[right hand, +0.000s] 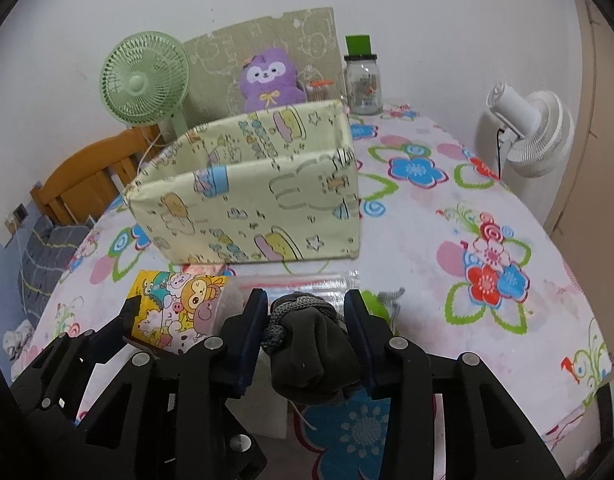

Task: Organize soft objects
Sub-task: 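Grasp the yellow cartoon pack with the left gripper while the right gripper grasps the grey pouch, then carry the yellow pack with the left gripper while the right gripper carries the grey pouch toward the fabric box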

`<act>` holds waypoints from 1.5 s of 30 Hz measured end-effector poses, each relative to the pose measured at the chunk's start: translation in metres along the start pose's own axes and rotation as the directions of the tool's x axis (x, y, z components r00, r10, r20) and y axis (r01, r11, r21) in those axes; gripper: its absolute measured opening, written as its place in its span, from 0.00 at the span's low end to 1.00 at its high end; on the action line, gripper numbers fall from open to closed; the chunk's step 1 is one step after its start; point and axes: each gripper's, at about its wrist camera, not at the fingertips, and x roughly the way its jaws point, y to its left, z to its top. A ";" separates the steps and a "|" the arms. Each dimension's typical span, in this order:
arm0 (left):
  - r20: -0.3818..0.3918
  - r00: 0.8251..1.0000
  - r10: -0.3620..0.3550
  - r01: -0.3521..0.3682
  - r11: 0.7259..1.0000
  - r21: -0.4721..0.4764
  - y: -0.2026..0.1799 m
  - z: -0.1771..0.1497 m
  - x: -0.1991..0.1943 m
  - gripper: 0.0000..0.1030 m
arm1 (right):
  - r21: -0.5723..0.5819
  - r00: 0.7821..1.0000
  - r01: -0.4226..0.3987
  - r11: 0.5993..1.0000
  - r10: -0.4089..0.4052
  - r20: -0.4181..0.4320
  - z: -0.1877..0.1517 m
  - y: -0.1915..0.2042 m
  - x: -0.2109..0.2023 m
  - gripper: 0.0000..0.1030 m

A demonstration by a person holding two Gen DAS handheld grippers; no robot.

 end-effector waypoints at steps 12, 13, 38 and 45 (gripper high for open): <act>0.046 0.999 0.001 0.000 1.000 -0.017 0.001 0.014 -0.019 0.73 | -0.012 0.999 -0.004 1.000 0.005 0.052 0.014 0.008 -0.022 0.42; 0.054 0.999 0.002 -0.001 1.000 -0.018 0.001 0.015 -0.022 0.73 | -0.012 0.998 -0.006 1.000 0.007 0.058 0.015 0.008 -0.024 0.42; 0.119 0.993 0.009 -0.007 1.000 -0.021 0.000 0.057 -0.054 0.73 | -0.022 0.990 -0.007 1.000 0.010 0.142 0.057 0.019 -0.062 0.42; 0.128 0.992 0.017 -0.014 1.000 -0.024 0.002 0.067 -0.058 0.73 | -0.028 0.989 -0.015 0.999 0.019 0.149 0.068 0.022 -0.066 0.42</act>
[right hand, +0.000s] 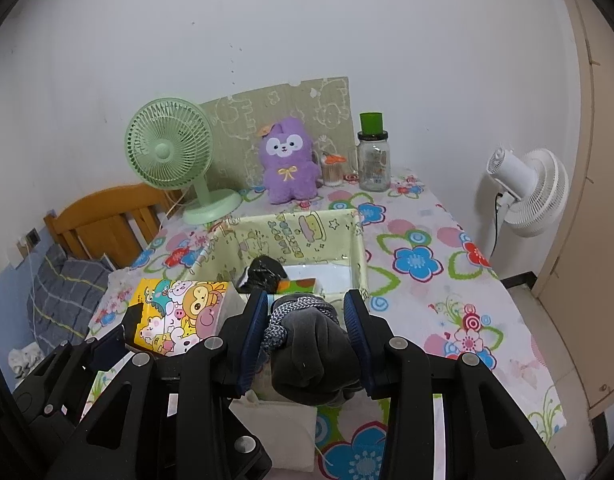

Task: Organize soft objects
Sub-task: 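Carry the yellow pack with the left gripper while the right gripper carries the grey pouch toward the fabric box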

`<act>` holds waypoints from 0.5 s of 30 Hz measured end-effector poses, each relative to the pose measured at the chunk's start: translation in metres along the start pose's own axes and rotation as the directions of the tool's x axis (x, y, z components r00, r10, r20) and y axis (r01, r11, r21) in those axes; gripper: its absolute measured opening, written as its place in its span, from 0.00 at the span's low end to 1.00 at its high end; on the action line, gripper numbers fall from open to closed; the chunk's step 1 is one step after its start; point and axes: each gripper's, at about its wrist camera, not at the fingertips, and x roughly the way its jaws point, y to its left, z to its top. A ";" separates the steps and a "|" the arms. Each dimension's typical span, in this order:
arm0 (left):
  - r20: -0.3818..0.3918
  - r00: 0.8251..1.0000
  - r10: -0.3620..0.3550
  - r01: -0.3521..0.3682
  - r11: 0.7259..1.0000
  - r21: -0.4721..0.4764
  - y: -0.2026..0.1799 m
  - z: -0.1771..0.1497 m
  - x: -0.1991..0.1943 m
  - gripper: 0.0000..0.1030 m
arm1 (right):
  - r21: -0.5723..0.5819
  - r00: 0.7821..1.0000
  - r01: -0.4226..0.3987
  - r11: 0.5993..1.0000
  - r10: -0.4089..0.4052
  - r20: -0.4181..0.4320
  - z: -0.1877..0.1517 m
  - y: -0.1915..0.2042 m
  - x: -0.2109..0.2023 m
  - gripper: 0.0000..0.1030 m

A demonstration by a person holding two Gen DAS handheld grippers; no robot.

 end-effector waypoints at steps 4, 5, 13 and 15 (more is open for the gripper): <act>0.006 1.000 0.006 -0.006 1.000 0.000 0.001 0.007 -0.001 0.73 | -0.004 1.000 -0.006 1.000 0.006 0.002 0.007 0.002 0.001 0.42; 0.008 1.000 0.008 -0.008 1.000 0.000 0.001 0.009 -0.001 0.73 | -0.004 1.000 -0.008 1.000 0.008 0.003 0.009 0.002 0.000 0.42; 0.019 1.000 0.013 -0.013 1.000 -0.002 0.003 0.022 0.000 0.73 | -0.012 1.000 -0.013 1.000 0.014 0.014 0.022 0.005 0.002 0.42; 0.022 1.000 0.014 -0.014 1.000 -0.001 0.003 0.025 0.001 0.73 | -0.012 1.000 -0.014 1.000 0.014 0.019 0.025 0.006 0.003 0.42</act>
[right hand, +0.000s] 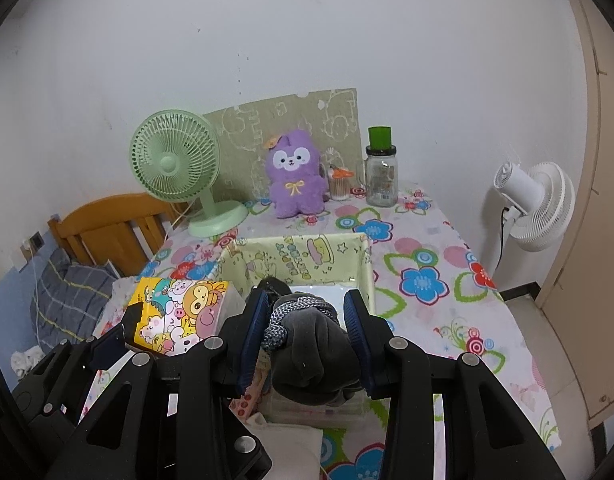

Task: Organize soft objects
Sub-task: 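Carry the yellow pack with the left gripper while the right gripper carries the grey pouch toward the fabric box, then lower both items into the fabric box and open both grippers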

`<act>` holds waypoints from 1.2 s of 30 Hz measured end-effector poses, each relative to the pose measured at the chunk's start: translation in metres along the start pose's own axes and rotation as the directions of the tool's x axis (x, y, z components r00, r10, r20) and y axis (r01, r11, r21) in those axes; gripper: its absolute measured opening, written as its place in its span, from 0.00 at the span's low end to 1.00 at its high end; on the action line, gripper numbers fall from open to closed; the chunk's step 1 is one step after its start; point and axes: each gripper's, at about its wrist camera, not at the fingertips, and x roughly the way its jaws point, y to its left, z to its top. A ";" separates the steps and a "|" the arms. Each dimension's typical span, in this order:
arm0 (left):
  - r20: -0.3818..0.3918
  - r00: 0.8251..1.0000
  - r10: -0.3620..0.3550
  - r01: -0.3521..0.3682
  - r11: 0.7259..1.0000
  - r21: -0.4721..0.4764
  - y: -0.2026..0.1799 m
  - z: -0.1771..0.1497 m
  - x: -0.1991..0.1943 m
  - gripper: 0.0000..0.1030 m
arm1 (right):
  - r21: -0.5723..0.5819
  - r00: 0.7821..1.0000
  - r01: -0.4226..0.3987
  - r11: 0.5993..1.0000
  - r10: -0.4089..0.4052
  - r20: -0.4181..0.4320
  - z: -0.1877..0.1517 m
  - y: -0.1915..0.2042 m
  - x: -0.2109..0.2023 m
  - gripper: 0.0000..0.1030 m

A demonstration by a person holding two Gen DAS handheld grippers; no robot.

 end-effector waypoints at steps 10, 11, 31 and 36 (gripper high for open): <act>0.008 1.000 -0.001 0.001 1.000 -0.002 0.002 0.013 0.009 0.73 | 0.000 1.000 0.000 1.000 0.000 0.010 0.013 -0.001 0.008 0.42; 0.008 1.000 0.000 0.000 1.000 -0.002 0.002 0.013 0.009 0.73 | 0.000 1.000 -0.001 1.000 0.001 0.009 0.015 -0.002 0.010 0.42; -0.005 1.000 0.009 -0.009 1.000 -0.025 0.013 0.036 0.045 0.73 | -0.006 1.000 -0.014 1.000 0.014 0.004 0.039 0.000 0.048 0.42; -0.007 1.000 0.010 -0.010 1.000 -0.026 0.014 0.040 0.054 0.73 | -0.004 1.000 -0.015 1.000 0.015 0.004 0.044 -0.001 0.059 0.42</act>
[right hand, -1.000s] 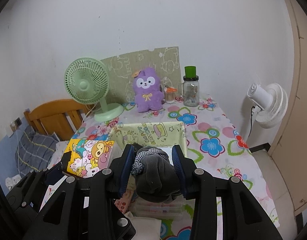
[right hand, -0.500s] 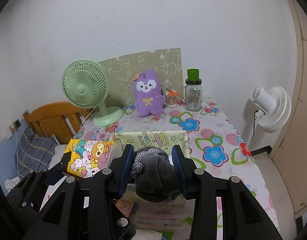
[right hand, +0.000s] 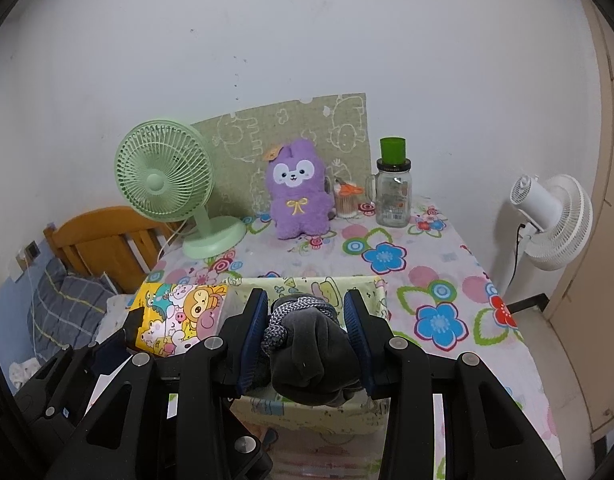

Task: Organize soft objects
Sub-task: 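Lower both items into the fabric box and open both grippers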

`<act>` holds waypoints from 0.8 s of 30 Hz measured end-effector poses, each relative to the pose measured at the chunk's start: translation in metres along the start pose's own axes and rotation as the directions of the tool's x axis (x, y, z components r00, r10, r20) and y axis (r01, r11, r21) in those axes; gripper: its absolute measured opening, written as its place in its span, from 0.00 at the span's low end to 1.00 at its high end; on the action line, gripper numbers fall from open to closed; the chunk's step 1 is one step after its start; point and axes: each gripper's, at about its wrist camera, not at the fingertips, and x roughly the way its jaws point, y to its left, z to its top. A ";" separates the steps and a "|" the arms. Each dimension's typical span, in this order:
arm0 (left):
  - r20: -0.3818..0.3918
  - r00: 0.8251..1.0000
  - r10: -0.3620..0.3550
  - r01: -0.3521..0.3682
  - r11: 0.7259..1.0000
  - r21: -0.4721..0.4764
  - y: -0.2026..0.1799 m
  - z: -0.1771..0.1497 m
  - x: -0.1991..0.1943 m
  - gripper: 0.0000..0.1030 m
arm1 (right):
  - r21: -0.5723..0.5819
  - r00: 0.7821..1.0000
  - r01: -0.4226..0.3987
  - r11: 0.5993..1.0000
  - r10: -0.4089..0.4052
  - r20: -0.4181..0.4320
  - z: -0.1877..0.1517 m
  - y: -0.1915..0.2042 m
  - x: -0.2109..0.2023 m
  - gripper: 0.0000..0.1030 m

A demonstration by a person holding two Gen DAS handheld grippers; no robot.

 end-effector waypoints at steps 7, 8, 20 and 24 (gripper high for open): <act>-0.010 1.000 0.003 -0.003 1.000 0.003 0.001 0.005 0.014 0.73 | 0.006 1.000 -0.002 1.000 0.003 -0.008 0.004 -0.002 0.015 0.42; -0.011 1.000 0.004 -0.004 1.000 0.003 0.002 0.005 0.016 0.73 | 0.006 1.000 -0.003 1.000 0.003 -0.010 0.005 -0.002 0.017 0.42; -0.056 0.998 0.003 -0.003 1.000 -0.003 0.006 0.002 0.047 0.73 | 0.034 0.998 -0.025 0.999 0.027 -0.052 0.001 -0.008 0.051 0.42; -0.088 0.996 0.001 -0.001 1.000 -0.002 0.007 -0.004 0.060 0.74 | 0.043 0.996 -0.020 0.999 0.023 -0.084 -0.005 -0.011 0.065 0.42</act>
